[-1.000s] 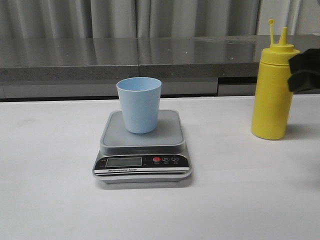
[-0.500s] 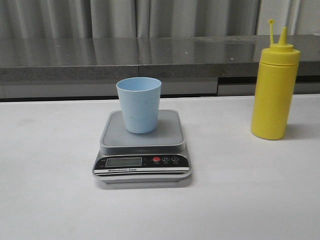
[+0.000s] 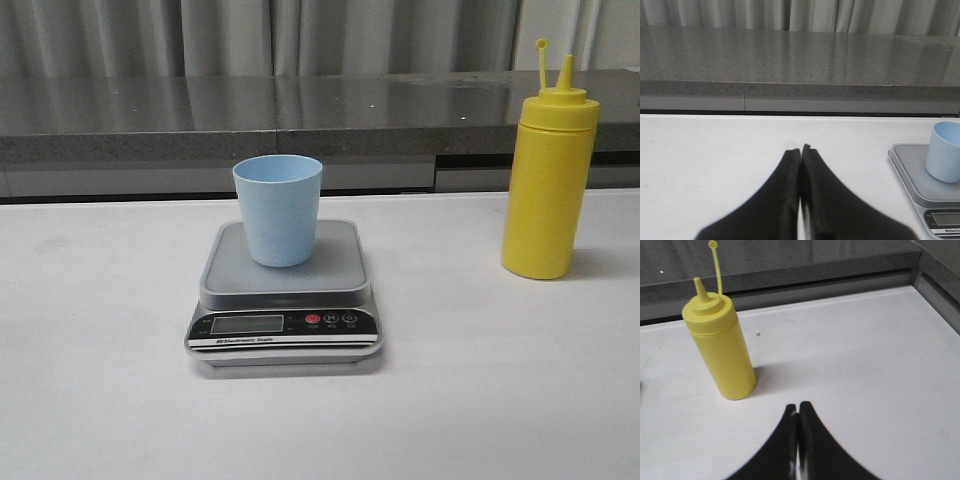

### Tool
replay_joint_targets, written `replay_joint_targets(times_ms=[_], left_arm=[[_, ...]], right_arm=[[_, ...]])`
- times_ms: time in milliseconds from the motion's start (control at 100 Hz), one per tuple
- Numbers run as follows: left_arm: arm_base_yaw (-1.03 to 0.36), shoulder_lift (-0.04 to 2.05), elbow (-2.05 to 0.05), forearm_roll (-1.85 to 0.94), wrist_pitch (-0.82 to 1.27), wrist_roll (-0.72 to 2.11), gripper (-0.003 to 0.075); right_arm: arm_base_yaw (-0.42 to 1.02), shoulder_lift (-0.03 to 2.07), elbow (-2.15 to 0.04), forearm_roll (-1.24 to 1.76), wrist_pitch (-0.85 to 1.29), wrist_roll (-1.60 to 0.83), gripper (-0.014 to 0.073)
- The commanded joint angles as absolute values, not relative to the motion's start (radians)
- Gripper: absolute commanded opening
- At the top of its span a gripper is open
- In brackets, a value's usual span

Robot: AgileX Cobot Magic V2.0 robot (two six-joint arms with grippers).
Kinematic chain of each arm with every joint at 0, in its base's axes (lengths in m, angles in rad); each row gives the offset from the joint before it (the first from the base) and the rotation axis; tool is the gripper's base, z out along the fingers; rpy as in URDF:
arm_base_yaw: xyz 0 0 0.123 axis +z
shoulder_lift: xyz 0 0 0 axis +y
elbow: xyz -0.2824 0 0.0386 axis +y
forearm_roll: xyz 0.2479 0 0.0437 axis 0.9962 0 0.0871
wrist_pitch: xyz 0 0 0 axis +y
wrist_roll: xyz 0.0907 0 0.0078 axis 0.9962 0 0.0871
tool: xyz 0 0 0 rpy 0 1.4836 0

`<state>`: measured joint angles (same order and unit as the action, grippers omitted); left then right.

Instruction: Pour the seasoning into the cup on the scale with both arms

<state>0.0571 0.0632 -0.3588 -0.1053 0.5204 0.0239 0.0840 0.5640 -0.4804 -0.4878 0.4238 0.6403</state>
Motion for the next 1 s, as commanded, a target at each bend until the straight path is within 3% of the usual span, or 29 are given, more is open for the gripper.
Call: replay_joint_targets(times_ms=[0,420,800,990], left_arm=[[0.058,0.077,-0.387,-0.115,0.442,0.016,-0.0020],[0.058,0.077,-0.387,-0.115,0.442,0.016,-0.0020],[0.058,0.077,-0.387,-0.115,0.442,0.016,-0.0020],[0.058,0.077,-0.387,-0.115,0.442,0.016,-0.0020]], right_arm=[[0.078,0.519,-0.506,-0.500,0.421,0.635,-0.0069],[0.078,0.307,-0.503,-0.494,0.386,0.549,-0.0069],[0.078,0.170,-0.353,-0.479,0.122,0.487,-0.0069],[0.075,0.095,-0.257,-0.185,0.081,0.182,-0.0069]])
